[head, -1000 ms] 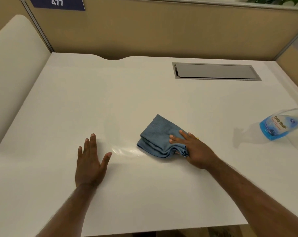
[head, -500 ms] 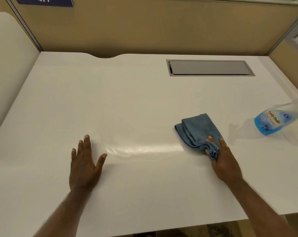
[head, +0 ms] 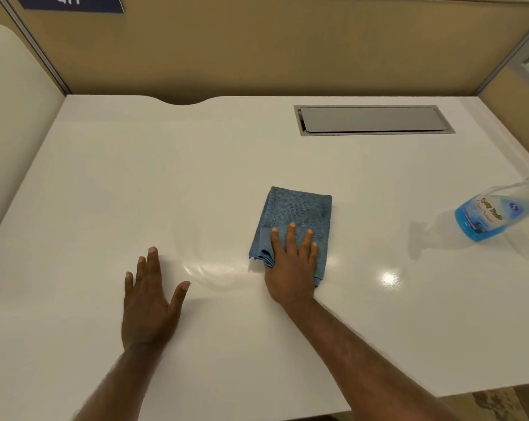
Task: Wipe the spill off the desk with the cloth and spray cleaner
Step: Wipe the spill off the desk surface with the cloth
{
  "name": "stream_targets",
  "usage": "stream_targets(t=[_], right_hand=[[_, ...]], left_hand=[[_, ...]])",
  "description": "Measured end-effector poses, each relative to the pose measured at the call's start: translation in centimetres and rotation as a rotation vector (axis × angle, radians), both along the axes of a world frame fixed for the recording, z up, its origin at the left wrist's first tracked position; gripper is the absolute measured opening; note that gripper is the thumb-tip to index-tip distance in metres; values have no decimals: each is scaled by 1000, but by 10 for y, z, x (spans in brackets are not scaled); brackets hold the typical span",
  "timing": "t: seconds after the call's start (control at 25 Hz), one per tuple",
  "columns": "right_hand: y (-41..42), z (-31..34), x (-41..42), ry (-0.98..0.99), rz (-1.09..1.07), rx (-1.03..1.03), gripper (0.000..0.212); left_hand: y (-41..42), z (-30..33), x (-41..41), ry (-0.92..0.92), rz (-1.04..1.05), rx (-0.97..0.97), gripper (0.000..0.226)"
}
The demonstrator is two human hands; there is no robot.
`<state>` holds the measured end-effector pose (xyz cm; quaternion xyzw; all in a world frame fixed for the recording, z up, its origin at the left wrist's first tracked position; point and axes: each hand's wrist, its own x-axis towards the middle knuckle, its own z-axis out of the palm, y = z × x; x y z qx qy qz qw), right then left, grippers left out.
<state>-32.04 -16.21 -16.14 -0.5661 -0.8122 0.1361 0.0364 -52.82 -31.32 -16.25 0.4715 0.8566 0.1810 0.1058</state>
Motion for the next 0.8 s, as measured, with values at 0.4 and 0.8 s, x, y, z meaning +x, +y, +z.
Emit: stream_targets(t=[0.4, 0.8], right_hand=[[52, 11, 9, -1, 80, -100, 124], [48, 11, -15, 21, -331, -61, 124]], left_hand=[[2, 0, -1, 4, 6, -12, 88], [3, -2, -2, 12, 13, -27, 89]])
